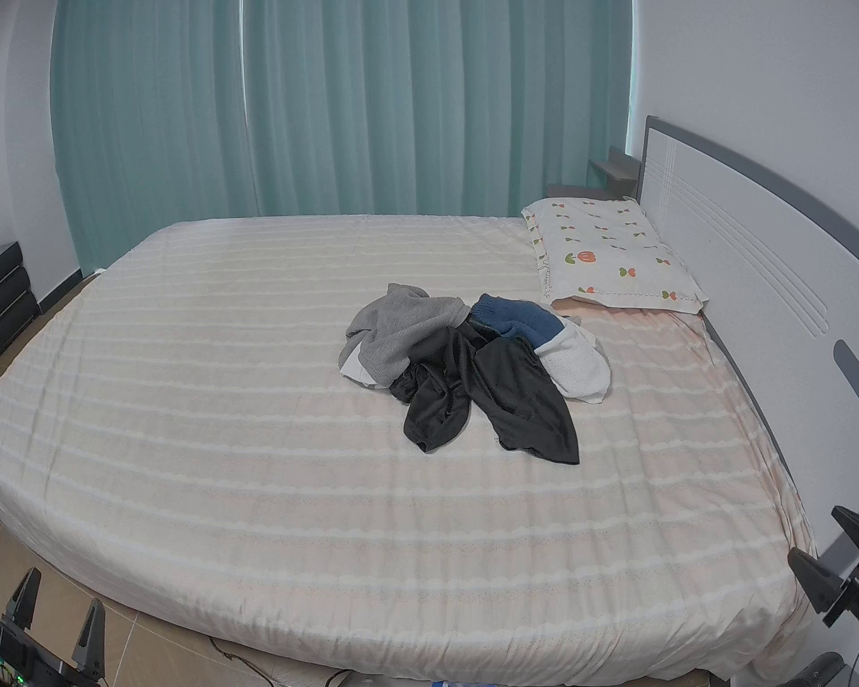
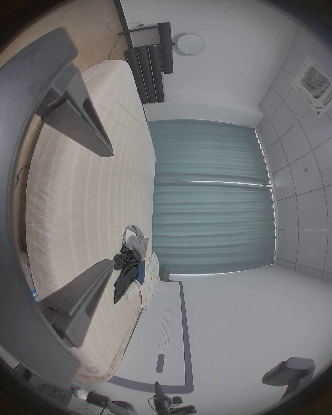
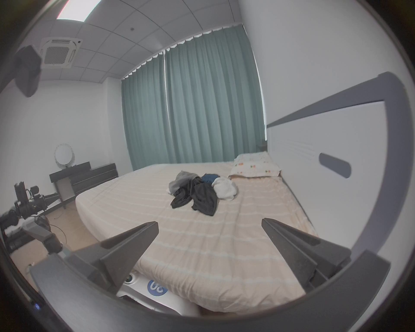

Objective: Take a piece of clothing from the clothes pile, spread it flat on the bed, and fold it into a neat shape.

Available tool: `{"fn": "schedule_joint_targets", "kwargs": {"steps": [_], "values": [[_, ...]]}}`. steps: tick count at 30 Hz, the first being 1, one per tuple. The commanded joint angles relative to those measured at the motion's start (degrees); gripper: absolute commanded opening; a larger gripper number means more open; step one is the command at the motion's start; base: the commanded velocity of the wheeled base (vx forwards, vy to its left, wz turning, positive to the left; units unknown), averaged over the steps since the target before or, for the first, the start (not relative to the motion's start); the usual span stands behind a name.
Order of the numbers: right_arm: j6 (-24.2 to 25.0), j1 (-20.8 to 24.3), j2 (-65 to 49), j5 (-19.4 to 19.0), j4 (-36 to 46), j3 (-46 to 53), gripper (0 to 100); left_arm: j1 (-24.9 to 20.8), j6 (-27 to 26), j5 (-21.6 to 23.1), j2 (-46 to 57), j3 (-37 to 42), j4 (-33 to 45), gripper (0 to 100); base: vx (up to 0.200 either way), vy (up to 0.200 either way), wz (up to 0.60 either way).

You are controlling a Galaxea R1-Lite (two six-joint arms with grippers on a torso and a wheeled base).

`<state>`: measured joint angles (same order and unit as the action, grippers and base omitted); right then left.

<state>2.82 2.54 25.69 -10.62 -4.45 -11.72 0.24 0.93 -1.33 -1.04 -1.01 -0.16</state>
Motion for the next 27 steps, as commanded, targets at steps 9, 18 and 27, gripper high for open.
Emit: {"fn": "schedule_joint_targets", "kwargs": {"steps": [9,18,27], "values": [[6.9,10.8,89.5,5.5,-41.0,-20.0,100,0.0,0.0,0.0,0.9,0.9,0.0,100,0.000,0.000,0.00],[15.6,16.5,108.4,14.9,-34.7,-48.2,100,0.0,0.0,0.0,0.9,0.9,0.0,100,0.000,0.000,0.00],[26.2,17.9,117.2,19.4,-26.5,-64.0,100,0.0,0.0,0.0,0.9,0.9,0.0,100,0.000,0.000,0.00]]}}
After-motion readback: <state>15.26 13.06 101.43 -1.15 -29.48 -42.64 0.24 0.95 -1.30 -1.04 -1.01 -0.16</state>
